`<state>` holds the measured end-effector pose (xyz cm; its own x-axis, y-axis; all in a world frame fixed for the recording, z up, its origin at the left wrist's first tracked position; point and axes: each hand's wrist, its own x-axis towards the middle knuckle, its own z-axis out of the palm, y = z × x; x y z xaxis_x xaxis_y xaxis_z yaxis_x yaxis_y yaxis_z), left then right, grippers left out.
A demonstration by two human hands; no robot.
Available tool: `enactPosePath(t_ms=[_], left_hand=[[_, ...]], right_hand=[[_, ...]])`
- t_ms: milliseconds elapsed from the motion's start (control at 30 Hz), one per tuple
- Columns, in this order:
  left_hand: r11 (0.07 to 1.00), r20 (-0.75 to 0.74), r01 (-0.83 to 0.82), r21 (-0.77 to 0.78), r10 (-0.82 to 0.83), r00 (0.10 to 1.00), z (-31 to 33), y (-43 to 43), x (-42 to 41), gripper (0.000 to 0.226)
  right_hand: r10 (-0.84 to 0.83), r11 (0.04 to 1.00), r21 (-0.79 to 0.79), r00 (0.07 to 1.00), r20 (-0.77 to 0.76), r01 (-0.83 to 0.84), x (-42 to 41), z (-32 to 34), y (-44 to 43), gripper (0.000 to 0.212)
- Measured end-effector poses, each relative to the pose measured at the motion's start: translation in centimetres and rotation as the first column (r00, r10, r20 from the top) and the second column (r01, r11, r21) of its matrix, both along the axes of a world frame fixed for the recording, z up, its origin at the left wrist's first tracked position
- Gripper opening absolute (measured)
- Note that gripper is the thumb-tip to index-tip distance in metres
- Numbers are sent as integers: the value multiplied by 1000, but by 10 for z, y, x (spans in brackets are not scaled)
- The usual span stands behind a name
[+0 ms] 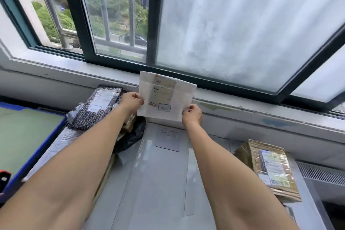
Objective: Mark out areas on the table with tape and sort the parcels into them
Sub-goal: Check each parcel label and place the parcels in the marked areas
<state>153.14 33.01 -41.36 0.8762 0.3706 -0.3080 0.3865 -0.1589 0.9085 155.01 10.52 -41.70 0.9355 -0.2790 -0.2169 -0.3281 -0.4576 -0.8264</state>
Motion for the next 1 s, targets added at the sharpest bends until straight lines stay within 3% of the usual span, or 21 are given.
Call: enactPosePath(t_ms=[133, 533, 1000], left_hand=[[997, -13, 71, -25, -71, 997, -5, -51, 5, 10], [942, -80, 336, -8, -335, 939, -18, -163, 14, 24], [918, -44, 373, -132, -382, 923, 18, -305, -12, 15]], right_hand=[[-63, 998, -8, 998, -24, 63, -8, -7, -52, 15], [-243, 969, -59, 969, -35, 241, -43, -19, -179, 22], [-369, 929, -22, 929, 10, 369, -71, 5, -312, 14]])
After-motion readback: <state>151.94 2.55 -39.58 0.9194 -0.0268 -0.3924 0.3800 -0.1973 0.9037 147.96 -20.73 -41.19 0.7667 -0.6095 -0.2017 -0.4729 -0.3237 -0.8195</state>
